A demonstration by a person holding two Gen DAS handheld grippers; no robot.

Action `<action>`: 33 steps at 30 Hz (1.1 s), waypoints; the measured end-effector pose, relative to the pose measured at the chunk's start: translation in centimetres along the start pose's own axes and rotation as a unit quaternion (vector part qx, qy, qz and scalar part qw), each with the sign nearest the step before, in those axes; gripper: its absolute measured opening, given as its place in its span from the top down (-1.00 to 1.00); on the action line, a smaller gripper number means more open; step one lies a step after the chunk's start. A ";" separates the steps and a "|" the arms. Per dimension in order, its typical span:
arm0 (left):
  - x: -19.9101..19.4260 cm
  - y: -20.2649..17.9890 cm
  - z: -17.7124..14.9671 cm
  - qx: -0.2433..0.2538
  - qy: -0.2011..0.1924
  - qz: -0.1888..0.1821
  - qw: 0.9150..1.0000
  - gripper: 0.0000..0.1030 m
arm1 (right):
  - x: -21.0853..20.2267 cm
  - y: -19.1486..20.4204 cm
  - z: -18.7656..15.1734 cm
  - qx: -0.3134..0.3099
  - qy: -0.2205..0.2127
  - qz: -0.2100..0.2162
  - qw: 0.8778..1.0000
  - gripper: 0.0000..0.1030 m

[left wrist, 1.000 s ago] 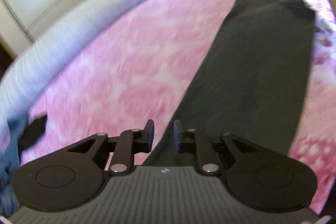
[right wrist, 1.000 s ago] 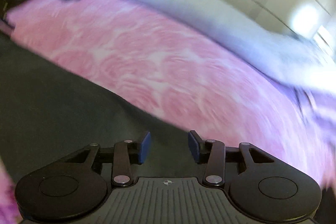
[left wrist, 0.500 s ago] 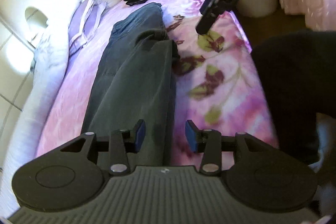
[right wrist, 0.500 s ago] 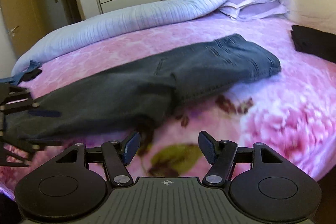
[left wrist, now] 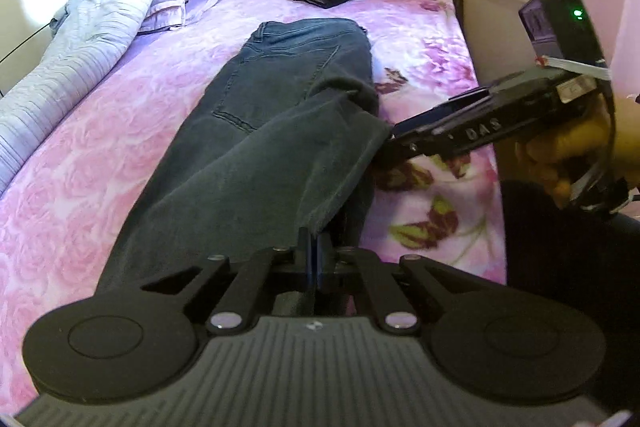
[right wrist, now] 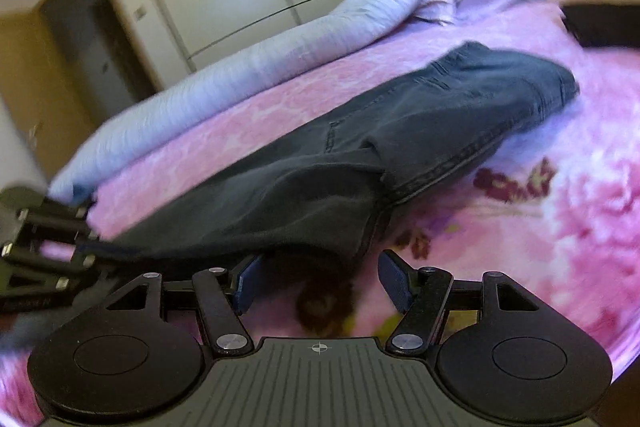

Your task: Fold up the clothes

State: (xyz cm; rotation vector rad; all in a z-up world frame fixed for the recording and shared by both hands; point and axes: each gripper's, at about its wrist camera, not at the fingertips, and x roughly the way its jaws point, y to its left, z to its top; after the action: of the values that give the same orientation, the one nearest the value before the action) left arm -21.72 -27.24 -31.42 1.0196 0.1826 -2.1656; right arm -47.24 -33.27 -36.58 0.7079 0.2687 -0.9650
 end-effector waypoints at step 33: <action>-0.6 -8.3 -0.1 0.212 -0.024 0.083 0.974 0.24 | -7.6 -4.2 1.9 0.065 -0.088 -0.085 0.990 -0.17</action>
State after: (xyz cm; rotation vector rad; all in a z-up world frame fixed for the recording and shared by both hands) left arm -26.93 -20.85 -32.48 1.1661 -0.3913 -2.1155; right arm -55.09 -31.09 -33.11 0.7213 0.1117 -1.2085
